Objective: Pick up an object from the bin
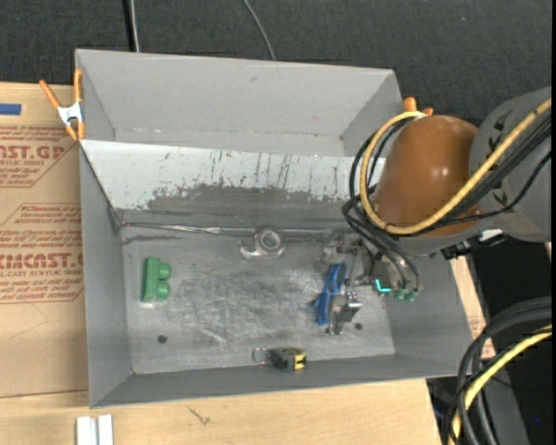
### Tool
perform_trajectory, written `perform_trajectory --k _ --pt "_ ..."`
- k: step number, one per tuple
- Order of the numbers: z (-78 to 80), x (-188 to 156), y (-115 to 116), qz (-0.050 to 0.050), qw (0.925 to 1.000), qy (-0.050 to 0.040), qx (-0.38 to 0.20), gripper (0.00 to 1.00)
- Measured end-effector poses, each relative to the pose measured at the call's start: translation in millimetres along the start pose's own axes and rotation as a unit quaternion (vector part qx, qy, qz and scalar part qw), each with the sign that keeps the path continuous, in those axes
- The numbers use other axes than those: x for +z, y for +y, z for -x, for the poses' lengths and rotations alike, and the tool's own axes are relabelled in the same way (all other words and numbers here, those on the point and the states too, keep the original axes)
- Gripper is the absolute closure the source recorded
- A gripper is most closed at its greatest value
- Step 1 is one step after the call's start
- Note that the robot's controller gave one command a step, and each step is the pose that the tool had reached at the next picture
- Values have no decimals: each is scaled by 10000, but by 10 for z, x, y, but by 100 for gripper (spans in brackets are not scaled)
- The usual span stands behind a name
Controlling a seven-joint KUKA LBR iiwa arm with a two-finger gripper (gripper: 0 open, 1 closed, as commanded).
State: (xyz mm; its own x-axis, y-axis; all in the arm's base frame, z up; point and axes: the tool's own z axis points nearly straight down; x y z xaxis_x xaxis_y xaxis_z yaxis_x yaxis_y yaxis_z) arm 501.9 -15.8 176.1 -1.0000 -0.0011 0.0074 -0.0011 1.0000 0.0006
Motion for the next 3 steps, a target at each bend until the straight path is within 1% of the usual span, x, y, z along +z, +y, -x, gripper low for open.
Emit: perform_trajectory --k 1,2,3 --pt "142 914 -339 -1 9994 -7 344 0" --pt "374 1047 -747 4 9997 -65 245 0" --pt "379 1017 -737 -1 9997 -67 236 100"
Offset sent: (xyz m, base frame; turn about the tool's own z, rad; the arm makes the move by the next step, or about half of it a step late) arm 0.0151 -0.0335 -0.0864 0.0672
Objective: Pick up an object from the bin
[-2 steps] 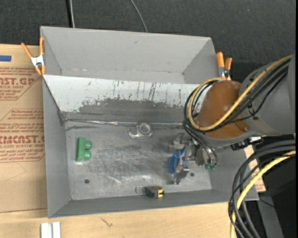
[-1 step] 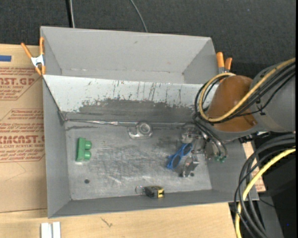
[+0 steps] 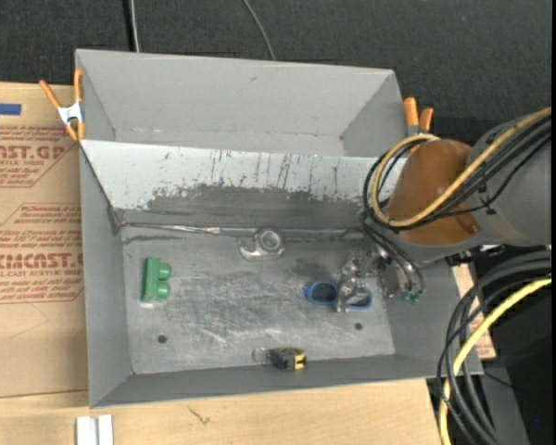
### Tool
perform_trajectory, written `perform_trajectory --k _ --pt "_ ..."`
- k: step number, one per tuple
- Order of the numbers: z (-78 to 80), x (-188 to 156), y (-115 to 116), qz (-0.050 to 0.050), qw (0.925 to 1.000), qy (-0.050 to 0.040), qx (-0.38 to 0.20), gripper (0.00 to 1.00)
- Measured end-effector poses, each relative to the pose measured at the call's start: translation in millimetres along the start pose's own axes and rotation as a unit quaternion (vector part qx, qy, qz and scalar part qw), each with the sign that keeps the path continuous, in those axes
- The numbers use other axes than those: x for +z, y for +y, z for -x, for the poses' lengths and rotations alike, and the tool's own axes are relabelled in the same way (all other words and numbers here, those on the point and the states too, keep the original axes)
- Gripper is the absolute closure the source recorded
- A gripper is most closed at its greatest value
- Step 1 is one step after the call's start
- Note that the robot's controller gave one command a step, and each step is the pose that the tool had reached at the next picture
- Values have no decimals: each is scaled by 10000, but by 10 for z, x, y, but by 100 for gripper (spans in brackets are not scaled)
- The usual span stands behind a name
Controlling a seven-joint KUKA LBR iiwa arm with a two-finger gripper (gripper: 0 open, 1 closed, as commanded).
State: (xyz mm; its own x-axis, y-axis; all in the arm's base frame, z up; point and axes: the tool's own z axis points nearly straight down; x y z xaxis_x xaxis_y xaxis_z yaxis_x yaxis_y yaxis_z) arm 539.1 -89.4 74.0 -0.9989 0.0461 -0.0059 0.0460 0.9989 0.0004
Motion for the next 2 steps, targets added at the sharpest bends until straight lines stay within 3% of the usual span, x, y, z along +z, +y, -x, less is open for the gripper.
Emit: perform_trajectory --k 1,2 --pt "83 -1129 49 -7 9994 -25 -349 100" --pt "194 -2298 100 -9 9995 -33 -316 100"
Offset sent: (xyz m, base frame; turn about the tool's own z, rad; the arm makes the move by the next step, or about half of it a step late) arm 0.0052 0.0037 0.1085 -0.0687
